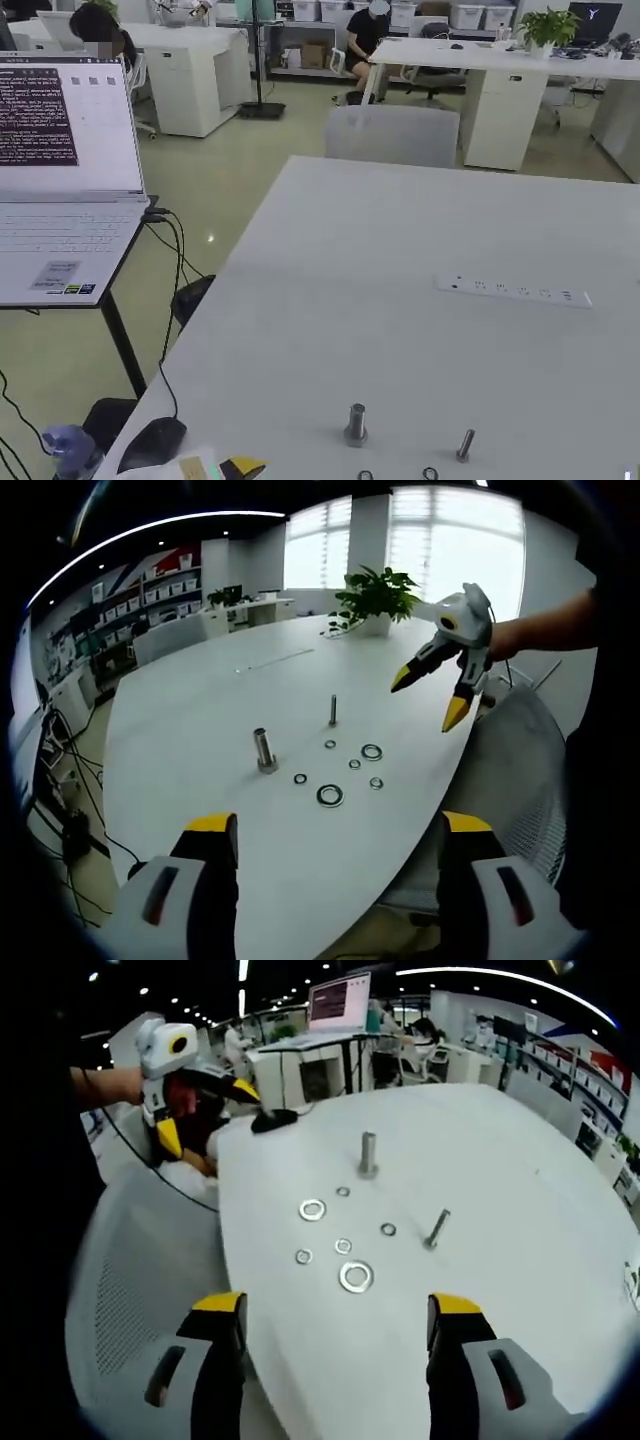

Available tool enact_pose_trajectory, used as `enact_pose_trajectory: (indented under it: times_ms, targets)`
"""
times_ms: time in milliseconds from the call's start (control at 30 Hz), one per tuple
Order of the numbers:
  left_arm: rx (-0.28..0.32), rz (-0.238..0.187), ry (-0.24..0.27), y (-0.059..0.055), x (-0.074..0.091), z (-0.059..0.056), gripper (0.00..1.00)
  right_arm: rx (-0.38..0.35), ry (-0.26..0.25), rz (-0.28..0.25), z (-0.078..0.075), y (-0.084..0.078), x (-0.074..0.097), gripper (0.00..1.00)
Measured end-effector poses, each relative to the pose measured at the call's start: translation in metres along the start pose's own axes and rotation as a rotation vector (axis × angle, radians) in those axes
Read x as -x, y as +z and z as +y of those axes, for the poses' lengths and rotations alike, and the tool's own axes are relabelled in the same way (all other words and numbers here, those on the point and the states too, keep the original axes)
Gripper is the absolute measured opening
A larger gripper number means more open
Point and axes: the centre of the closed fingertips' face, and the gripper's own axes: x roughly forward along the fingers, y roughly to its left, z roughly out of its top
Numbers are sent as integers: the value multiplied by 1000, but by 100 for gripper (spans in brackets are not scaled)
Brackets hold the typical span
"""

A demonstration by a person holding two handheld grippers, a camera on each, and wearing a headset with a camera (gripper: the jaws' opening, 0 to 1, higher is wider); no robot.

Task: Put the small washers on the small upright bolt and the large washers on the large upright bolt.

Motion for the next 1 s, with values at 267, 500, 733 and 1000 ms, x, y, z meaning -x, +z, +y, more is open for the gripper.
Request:
enact_pose_trajectory:
  times_ms: [267,500,733,1000]
  targets:
    - [-3,3,-15,-1,2,1,80,74,10,75,-5,-1,-15,67]
    - [-23,20,-29,-5,0,3,79,123,32,129,-8,-2,-28,62]
    - [-24,22,-44,-5,-1,5,78,151,45,166,-16,-4,-39,57]
    - [-42,14,-47,1,-1,8,79,209,63,213,-18,-8,-49,54]
